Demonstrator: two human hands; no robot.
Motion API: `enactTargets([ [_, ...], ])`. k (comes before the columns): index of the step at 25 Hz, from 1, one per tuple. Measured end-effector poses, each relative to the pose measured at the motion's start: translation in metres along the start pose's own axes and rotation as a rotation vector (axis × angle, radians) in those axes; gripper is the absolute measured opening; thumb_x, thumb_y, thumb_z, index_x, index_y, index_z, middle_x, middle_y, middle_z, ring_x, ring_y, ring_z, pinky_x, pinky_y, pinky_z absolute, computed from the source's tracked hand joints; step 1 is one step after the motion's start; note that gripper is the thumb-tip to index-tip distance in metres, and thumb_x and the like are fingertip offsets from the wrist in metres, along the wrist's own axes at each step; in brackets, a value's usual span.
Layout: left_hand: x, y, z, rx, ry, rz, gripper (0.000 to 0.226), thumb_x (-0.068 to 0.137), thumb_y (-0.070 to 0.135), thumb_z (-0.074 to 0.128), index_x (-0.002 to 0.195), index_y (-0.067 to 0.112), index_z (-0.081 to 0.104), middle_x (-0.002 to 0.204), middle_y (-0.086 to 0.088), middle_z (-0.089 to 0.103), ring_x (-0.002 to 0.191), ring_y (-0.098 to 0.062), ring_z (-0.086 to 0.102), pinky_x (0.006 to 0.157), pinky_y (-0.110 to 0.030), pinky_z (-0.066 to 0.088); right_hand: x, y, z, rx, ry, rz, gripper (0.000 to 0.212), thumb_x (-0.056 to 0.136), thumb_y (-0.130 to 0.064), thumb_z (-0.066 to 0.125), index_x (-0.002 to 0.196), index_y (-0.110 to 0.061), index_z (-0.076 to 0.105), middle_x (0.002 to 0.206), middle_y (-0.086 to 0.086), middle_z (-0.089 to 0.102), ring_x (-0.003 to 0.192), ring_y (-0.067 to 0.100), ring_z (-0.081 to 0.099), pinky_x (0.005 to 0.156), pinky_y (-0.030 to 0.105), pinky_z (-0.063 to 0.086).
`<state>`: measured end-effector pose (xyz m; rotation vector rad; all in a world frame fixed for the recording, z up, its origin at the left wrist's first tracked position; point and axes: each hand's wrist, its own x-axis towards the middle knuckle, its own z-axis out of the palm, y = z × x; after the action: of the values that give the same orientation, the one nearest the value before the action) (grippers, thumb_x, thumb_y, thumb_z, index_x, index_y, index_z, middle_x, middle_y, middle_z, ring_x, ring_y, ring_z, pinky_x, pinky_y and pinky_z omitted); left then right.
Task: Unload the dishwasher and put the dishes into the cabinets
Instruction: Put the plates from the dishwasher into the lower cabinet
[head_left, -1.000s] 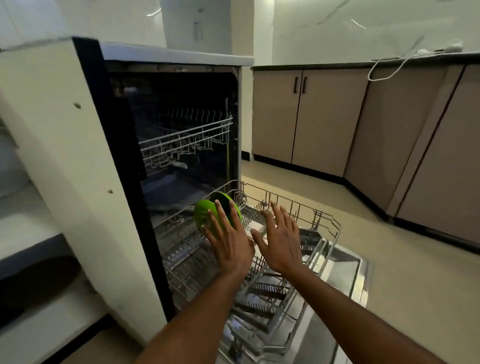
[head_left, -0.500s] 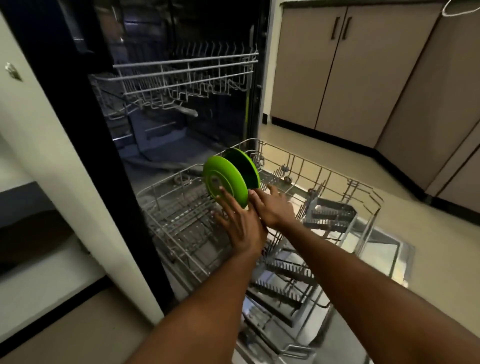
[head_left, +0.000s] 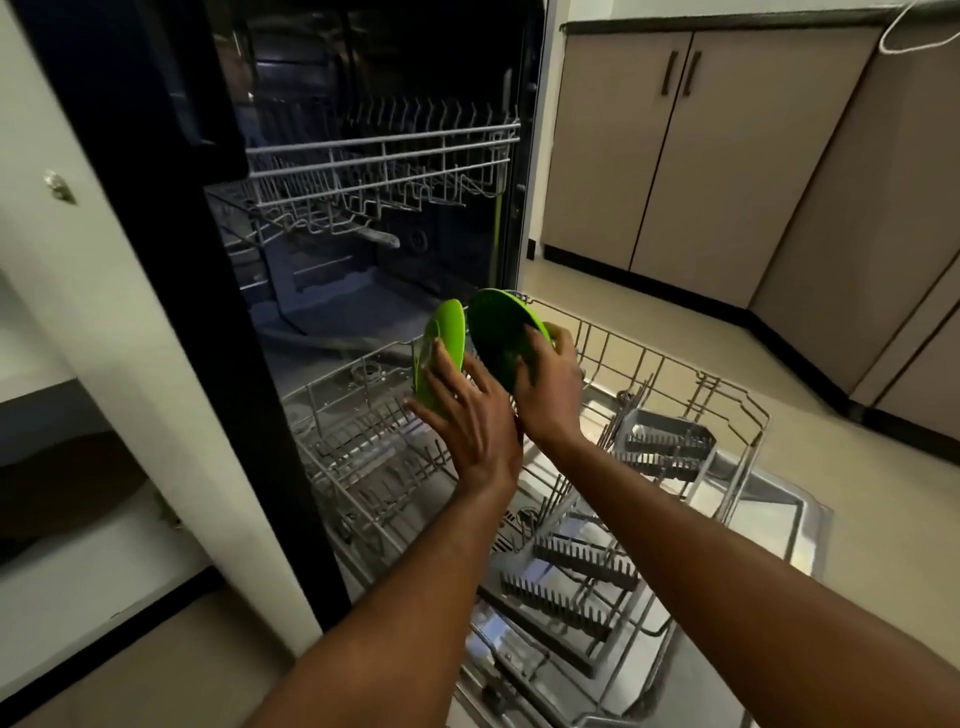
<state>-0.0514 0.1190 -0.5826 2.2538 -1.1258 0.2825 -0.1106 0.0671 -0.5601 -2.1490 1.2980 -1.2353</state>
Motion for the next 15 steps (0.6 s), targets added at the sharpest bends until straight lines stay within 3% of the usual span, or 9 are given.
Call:
enactTargets([
  [3,-0.003,-0.01,-0.014,-0.184,0.078,0.005,0.061,0.099,0.007,0.063,0.152,0.006,0.034,0.162,-0.024,0.03,0.14,-0.041,0.045,0.104,-0.06,0.049,-0.007,-0.007,-0.018,-0.064,0.071,-0.005,0.074,0.087,0.01,0.067,0.152,-0.023,0.051,0.143,0.006,0.05,0.126,0.023,0.051,0.108,0.039,0.052],
  [5,-0.012,-0.021,-0.02,-0.144,0.11,0.112,0.059,0.1,0.005,0.062,0.153,0.007,0.037,0.162,-0.022,0.031,0.14,-0.037,0.045,0.102,-0.052,0.053,-0.012,-0.015,-0.036,-0.034,0.087,0.0,0.084,0.083,0.017,0.063,0.153,-0.027,0.05,0.139,0.003,0.053,0.122,0.016,0.049,0.107,0.037,0.052],
  [8,-0.014,-0.023,-0.041,-0.178,0.198,0.249,0.067,0.095,0.001,0.053,0.159,0.012,0.035,0.16,-0.016,0.035,0.137,-0.029,0.045,0.103,-0.041,0.054,-0.025,-0.021,-0.066,-0.024,0.099,-0.092,0.086,0.081,0.016,0.066,0.152,-0.029,0.05,0.139,0.002,0.052,0.126,0.021,0.051,0.106,0.045,0.056],
  [10,-0.008,-0.014,-0.058,-0.259,0.209,0.304,0.075,0.093,-0.003,0.053,0.161,0.022,0.034,0.158,-0.009,0.039,0.136,-0.022,0.043,0.106,-0.038,0.054,-0.032,-0.016,-0.091,-0.017,0.08,-0.133,0.085,0.084,0.007,0.071,0.153,-0.036,0.048,0.139,0.002,0.05,0.126,0.024,0.051,0.1,0.039,0.059],
  [13,-0.008,0.005,-0.099,-0.334,0.129,0.395,0.079,0.093,0.001,0.068,0.153,0.041,0.038,0.155,0.005,0.042,0.132,-0.013,0.043,0.1,-0.029,0.057,-0.026,-0.011,-0.151,0.037,-0.011,-0.161,0.091,0.093,-0.002,0.07,0.158,-0.053,0.032,0.129,-0.001,0.055,0.101,0.017,0.061,0.073,0.018,0.057],
  [15,-0.016,0.013,-0.132,-0.384,-0.026,0.517,0.087,0.092,-0.004,0.061,0.152,0.051,0.031,0.151,0.003,0.045,0.127,-0.01,0.045,0.096,-0.026,0.055,-0.02,-0.015,-0.2,-0.037,-0.096,-0.238,0.095,0.091,-0.002,0.073,0.159,-0.05,0.029,0.116,-0.002,0.069,0.087,0.011,0.068,0.076,0.024,0.059],
])
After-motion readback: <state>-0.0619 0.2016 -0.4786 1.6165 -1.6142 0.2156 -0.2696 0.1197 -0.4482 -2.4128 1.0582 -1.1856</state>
